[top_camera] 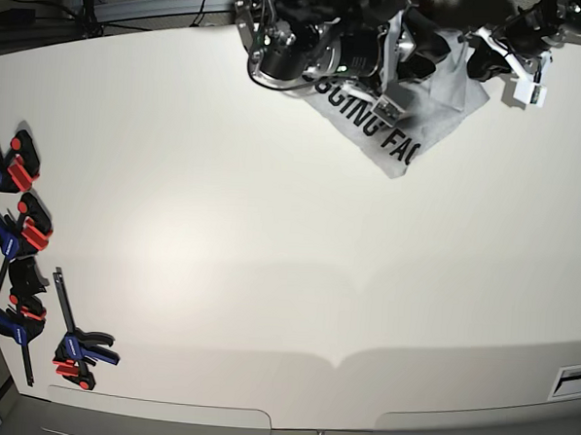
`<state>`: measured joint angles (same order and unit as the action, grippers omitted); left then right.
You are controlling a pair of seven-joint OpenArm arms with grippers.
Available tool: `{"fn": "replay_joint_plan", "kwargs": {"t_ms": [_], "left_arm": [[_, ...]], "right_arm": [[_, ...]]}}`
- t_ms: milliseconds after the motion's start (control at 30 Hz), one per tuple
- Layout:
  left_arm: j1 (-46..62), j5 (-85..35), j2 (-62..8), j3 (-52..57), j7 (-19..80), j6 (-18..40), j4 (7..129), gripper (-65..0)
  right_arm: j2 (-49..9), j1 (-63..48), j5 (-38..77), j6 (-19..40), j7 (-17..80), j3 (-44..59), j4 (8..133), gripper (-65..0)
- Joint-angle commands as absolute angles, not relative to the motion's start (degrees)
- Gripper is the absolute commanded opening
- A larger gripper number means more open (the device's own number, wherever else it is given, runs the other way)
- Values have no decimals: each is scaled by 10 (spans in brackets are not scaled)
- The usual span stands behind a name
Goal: Fold the T-shirt properly
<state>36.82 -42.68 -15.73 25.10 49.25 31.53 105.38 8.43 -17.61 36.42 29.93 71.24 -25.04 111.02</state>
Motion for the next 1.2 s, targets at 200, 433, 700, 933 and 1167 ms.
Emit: {"fn": "replay_joint_plan", "kwargs": {"t_ms": [200,433,700,933,1167], "left_arm": [[370,-436,-162,254,479,317,1062,-650],[368,-436,-164,297,470,317,1079,-650],[373,-482,-163,374,483,317,1150,-650],[373,-481,-161,374,483,317,1154,-650],[373,-485,-161,374,484,317,1154,-650]], "right_arm": [[90,-171,519,368,731,-253,1119,-428],[90,-103,362,362,657,-235,1120,-650],[90,-53,279,330,617,-227,1049,-650],[90,5,250,327,581,-229,805,-650],[90,44,160,231,568,-163,752,-650]]}}
